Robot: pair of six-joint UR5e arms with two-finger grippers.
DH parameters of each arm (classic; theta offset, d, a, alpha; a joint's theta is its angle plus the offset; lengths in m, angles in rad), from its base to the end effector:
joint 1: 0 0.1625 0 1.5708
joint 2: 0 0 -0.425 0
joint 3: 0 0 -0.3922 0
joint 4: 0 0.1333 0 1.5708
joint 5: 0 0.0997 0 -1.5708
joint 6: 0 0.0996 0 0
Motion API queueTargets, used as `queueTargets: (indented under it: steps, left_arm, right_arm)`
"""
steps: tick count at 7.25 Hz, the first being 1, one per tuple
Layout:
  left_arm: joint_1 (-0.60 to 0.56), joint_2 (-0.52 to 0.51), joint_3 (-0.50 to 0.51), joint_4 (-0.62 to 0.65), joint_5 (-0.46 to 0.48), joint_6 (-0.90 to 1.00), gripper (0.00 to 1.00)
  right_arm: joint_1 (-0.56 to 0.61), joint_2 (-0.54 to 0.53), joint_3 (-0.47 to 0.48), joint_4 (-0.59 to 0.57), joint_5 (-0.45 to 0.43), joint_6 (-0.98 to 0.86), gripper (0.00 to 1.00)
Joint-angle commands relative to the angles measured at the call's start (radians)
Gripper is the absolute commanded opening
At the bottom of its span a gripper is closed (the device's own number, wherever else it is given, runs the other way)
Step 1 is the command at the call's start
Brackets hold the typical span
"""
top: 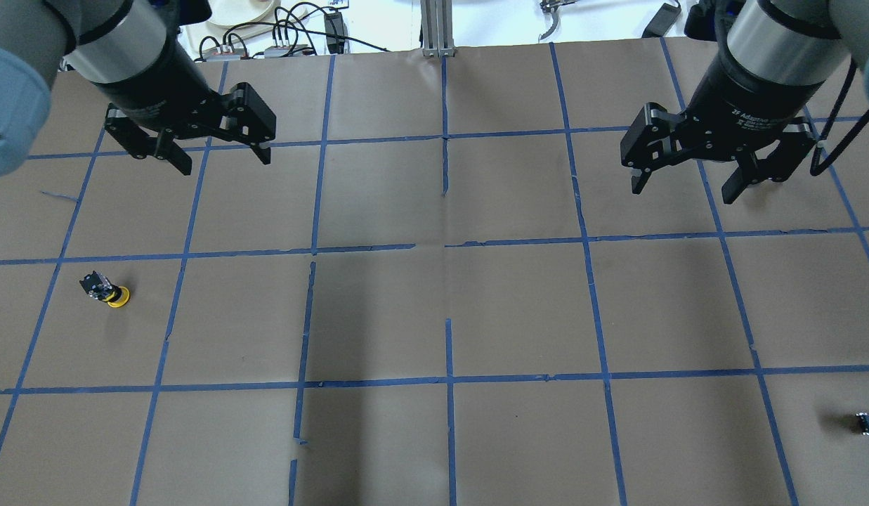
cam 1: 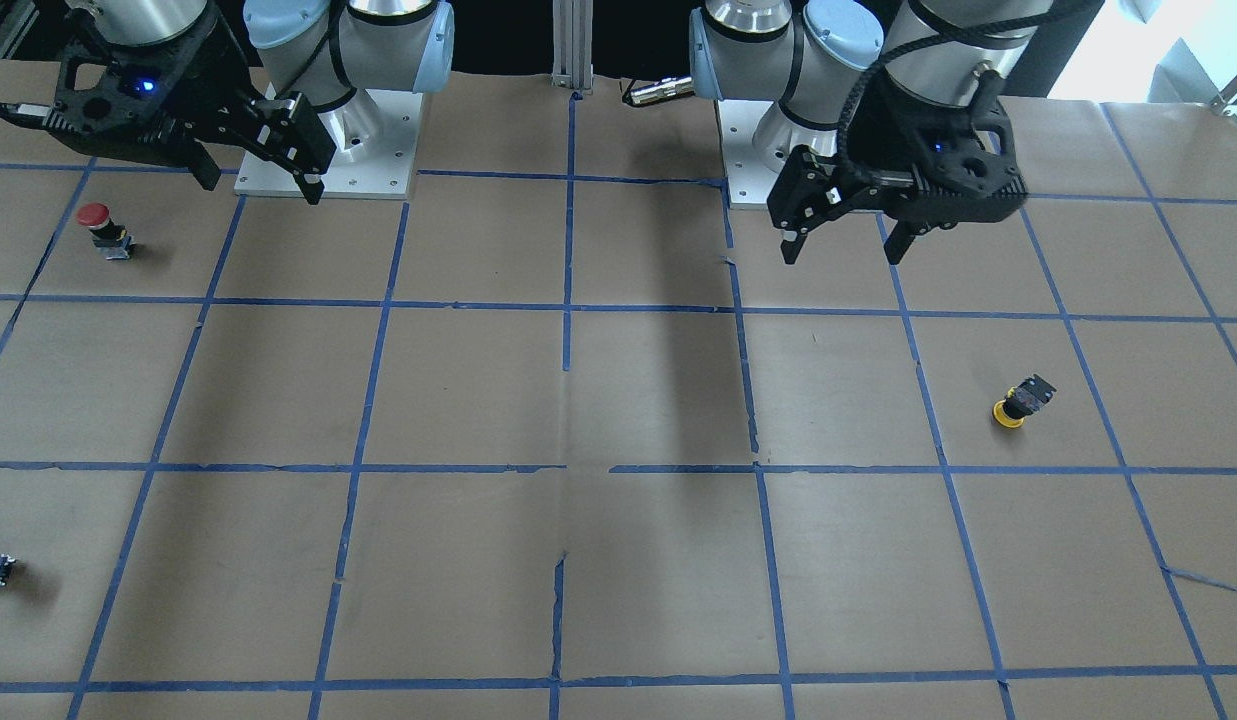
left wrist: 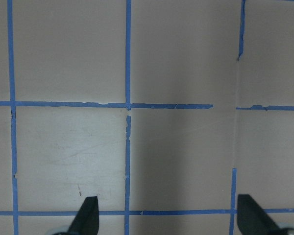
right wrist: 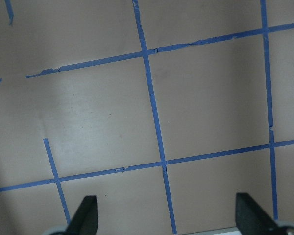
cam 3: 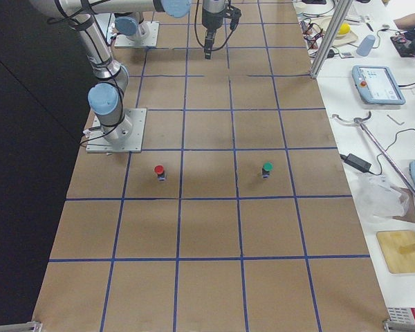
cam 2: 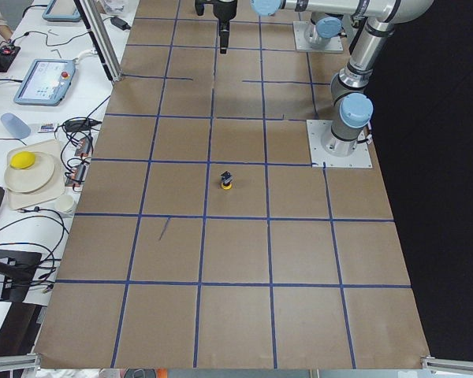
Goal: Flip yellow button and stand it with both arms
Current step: 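Move the left gripper down toward the yellow button lying on its side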
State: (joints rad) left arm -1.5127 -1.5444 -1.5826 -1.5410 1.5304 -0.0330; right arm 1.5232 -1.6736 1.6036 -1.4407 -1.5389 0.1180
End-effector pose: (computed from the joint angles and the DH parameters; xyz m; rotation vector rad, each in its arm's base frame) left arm -0.1089 -0.4921 0.4981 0.1398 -3.0978 0.0696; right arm 0.1153 -0.4472 0.5073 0.2587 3.0996 0.0952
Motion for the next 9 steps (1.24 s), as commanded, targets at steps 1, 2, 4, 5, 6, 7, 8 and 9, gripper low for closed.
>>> queueTargets:
  steps: [1,2,4,5,6,7,8,9]
  left_arm:
    - [0.228,0.006,-0.100,0.015,0.016,0.155,1.00]
    - [0.350,-0.012,-0.137,0.056,0.014,0.277,1.00]
    - [0.492,-0.052,-0.227,0.157,0.016,0.519,1.00]
    - [0.523,-0.086,-0.288,0.277,0.017,0.607,1.00]
    - [0.557,-0.126,-0.350,0.417,0.019,0.698,1.00]
    - [0.581,-0.172,-0.399,0.529,0.017,0.802,1.00]
    - [0.582,-0.231,-0.417,0.638,0.017,0.824,1.00]
    - [0.585,-0.249,-0.419,0.651,0.020,1.067,1.00]
  right_arm:
    - [0.002,0.000,0.001,0.000,0.000,0.000,1.00]
    - [0.002,-0.002,0.004,0.003,0.000,0.000,1.00]
    - [0.002,-0.014,0.018,-0.001,0.000,0.000,1.00]
    - [0.002,-0.014,0.019,-0.006,0.000,0.000,1.00]
    - [0.000,-0.021,0.036,-0.007,0.000,0.000,1.00]
    - [0.000,-0.026,0.048,-0.010,0.000,0.002,1.00]
    - [0.000,-0.028,0.049,-0.010,-0.001,0.002,1.00]
    - [0.000,-0.028,0.049,-0.013,0.002,0.002,1.00]
